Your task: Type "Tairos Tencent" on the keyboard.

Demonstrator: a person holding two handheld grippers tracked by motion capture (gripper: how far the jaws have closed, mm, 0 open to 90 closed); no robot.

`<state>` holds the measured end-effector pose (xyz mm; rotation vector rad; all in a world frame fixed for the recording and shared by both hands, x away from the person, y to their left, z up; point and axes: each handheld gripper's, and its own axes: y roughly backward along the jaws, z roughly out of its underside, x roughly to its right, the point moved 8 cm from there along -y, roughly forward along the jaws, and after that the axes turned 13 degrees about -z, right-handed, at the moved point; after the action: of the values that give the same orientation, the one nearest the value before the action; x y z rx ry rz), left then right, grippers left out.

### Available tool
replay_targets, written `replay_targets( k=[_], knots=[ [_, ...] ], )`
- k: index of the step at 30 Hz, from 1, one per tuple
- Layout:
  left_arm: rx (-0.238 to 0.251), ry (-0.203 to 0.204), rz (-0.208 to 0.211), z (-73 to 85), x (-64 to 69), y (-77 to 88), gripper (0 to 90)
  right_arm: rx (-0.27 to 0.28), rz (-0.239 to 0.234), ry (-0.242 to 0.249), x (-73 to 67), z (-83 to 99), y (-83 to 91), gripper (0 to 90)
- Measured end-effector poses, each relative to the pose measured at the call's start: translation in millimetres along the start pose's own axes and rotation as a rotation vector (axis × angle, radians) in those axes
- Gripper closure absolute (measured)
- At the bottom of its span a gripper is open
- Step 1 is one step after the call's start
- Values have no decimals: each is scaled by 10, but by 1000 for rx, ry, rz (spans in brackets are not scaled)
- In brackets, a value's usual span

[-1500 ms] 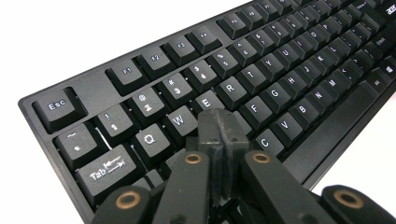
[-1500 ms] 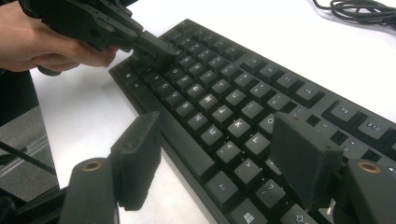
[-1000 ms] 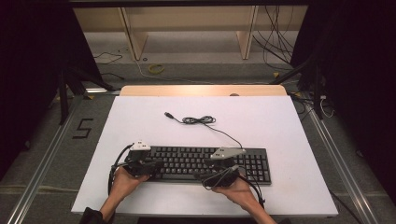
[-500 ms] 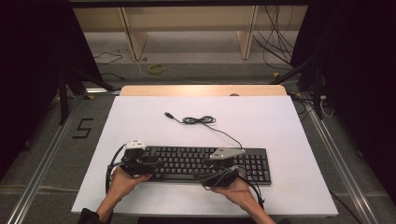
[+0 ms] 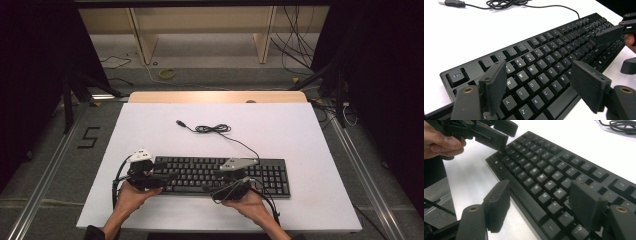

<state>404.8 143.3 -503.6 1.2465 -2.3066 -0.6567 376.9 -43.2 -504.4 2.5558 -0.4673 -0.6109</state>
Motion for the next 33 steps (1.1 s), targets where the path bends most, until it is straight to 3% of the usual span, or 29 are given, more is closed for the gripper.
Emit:
replay_targets(
  k=[5,10,23,33],
  knots=[
    [10,2,7,-1,16,16,272,-1,-7,-4,-23,-16,-48,369],
    [19,10,10,3,17,27,259,-17,-6,-1,-23,-11,-109,446],
    [29,7,16,13,44,43,246,-62,1,11,-18,66,-227,758],
    [33,-3,25,33,66,69,238,-94,-8,24,-28,118,-290,897]
  ],
)
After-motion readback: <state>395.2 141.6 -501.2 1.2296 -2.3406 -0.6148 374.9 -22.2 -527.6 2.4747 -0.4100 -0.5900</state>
